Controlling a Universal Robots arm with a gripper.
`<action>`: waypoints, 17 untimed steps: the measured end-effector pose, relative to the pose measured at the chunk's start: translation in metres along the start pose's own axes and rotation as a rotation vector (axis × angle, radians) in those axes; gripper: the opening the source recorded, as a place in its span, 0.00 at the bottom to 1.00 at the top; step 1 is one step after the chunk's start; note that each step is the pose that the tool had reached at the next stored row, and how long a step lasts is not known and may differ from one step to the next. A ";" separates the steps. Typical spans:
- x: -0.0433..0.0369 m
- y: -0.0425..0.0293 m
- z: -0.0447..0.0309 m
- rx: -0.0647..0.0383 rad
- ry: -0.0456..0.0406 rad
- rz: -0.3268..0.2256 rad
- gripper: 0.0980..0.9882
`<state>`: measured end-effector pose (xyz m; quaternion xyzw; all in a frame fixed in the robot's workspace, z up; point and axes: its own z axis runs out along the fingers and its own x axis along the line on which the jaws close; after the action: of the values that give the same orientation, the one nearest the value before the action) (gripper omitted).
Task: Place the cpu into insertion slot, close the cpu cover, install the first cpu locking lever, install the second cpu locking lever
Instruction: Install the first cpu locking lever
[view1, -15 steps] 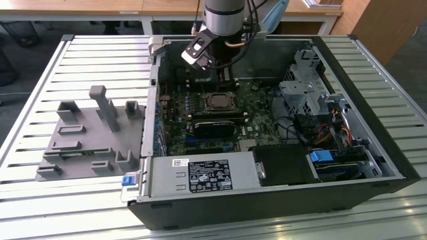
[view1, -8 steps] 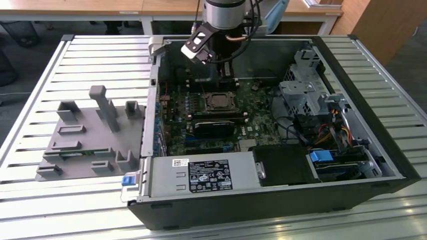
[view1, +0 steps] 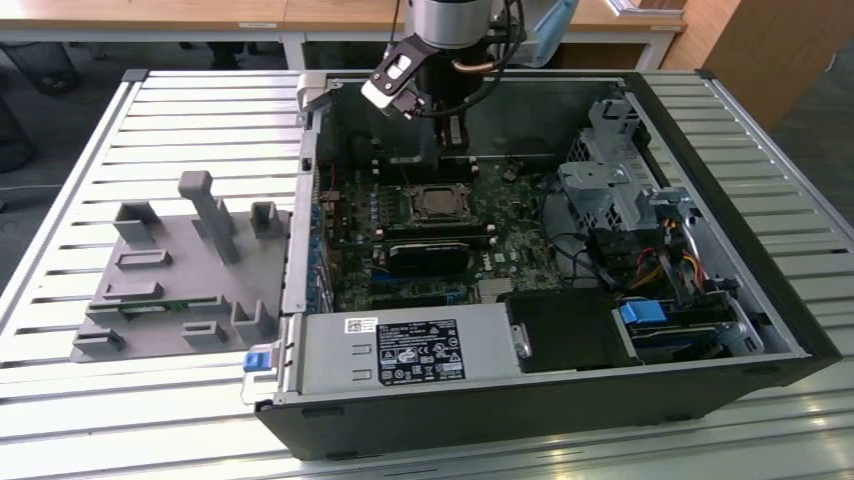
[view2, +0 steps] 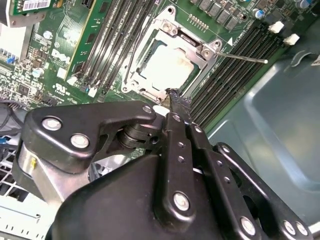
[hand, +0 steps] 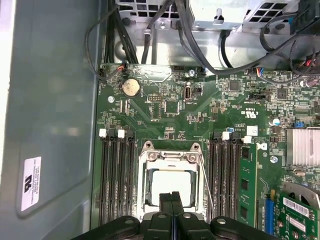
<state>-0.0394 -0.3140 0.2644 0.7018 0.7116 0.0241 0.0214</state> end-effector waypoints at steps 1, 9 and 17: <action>0.0000 0.0001 -0.0013 0.000 0.0001 0.000 0.01; 0.0001 0.0012 -0.0176 0.002 0.0000 0.000 0.01; 0.0001 0.0019 -0.0233 0.011 0.0035 -0.058 0.01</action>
<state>-0.0390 -0.3140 0.2878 0.6809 0.7319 0.0208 0.0170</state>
